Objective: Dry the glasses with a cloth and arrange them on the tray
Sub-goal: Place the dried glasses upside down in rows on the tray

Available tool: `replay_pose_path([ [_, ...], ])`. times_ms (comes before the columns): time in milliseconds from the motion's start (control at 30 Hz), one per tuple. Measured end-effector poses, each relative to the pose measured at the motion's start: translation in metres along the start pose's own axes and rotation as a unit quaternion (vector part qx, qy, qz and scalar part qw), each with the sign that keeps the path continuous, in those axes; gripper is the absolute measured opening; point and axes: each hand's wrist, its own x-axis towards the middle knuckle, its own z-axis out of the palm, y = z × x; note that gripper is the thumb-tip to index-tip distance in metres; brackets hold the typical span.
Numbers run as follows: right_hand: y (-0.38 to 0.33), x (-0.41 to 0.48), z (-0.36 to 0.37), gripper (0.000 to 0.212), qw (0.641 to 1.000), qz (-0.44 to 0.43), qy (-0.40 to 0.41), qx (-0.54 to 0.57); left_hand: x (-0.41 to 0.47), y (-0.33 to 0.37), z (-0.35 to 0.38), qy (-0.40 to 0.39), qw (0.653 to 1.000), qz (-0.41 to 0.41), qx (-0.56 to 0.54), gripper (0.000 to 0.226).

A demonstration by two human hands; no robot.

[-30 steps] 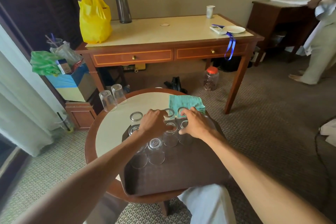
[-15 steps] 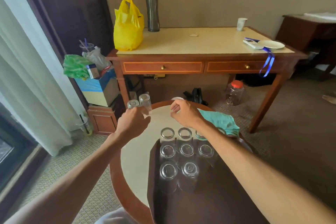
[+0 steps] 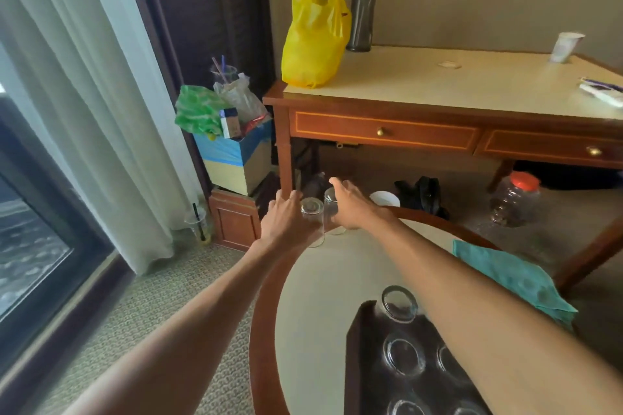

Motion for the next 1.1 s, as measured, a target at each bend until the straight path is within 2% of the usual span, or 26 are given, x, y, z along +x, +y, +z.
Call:
replay_pose_path([
  [67,0.003,0.019,0.009,0.084,0.999,-0.020,-0.030,-0.011,0.010,-0.012,0.011,-0.008,1.000,-0.004,-0.011,0.071],
  [133,0.008,0.032,0.015,0.078,0.999,-0.021,-0.030,-0.018,0.016,-0.020,0.017,0.000,0.999,0.006,-0.039,0.062],
  [300,0.020,0.040,0.039,0.059,0.998,-0.028,0.061,0.018,0.019,-0.031,0.032,0.029,0.992,0.000,-0.122,0.055],
  [533,0.035,0.007,0.042,0.049,0.994,-0.006,0.068,0.080,0.000,-0.037,0.037,0.049,0.985,-0.010,-0.164,0.062],
  [600,0.038,-0.015,0.030,0.049,0.988,0.004,0.098,0.119,-0.008,-0.034,0.028,0.053,0.983,-0.006,-0.175,0.058],
  [767,0.036,-0.082,-0.024,0.063,0.946,0.033,0.187,0.262,-0.033,-0.009,-0.014,0.048,0.957,-0.038,-0.283,0.044],
  [967,0.051,-0.167,-0.087,0.069,0.883,0.055,0.270,0.379,-0.080,0.067,-0.065,-0.019,0.865,-0.066,-0.496,0.031],
  [1100,0.070,-0.230,-0.123,0.063,0.846,0.054,0.308,0.431,-0.116,0.120,-0.072,-0.047,0.850,-0.034,-0.523,0.030],
])
